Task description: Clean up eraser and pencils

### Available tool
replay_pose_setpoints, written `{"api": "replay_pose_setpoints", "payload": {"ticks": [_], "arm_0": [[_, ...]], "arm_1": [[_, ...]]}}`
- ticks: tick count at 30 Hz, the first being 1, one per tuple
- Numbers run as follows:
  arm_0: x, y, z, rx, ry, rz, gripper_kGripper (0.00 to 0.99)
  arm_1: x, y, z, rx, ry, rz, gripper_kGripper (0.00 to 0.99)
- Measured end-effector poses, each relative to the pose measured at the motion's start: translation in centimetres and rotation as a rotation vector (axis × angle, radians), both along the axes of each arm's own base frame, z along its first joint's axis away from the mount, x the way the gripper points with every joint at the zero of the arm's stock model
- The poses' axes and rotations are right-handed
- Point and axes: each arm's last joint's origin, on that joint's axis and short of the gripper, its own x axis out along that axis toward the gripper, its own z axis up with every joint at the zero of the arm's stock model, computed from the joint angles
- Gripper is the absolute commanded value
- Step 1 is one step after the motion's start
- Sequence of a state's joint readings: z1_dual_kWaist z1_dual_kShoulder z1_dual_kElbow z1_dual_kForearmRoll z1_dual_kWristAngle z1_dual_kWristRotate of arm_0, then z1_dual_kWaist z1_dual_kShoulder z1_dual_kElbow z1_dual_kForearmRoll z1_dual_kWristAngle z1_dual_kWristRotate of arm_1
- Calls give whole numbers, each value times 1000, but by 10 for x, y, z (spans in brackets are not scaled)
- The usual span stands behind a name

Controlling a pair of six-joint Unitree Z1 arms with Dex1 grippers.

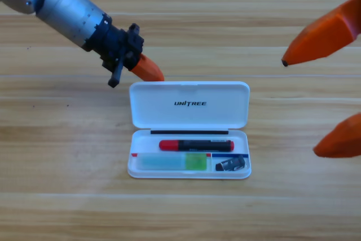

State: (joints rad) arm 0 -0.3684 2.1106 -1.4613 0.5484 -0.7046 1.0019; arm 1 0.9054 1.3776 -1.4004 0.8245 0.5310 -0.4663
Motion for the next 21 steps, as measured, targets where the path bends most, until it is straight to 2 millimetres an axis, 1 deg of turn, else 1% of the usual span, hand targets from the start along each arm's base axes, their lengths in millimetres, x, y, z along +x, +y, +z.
{"api": "replay_pose_setpoints", "payload": {"ticks": [4, 10, 16, 21], "arm_0": [[1, -2, -5, 4, 10, -5, 0], [0, -2, -8, 5, 11, -8, 0], [-7, 0, -17, 18, 44, -10, 0], [-17, 2, -23, 24, 79, -15, 0]], "arm_1": [[0, 0, 0, 1, 0, 0, 959], [0, 0, 0, 2, 4, 1, 959], [0, 0, 0, 2, 5, 0, 959], [0, 0, 0, 2, 5, 0, 959]]}}
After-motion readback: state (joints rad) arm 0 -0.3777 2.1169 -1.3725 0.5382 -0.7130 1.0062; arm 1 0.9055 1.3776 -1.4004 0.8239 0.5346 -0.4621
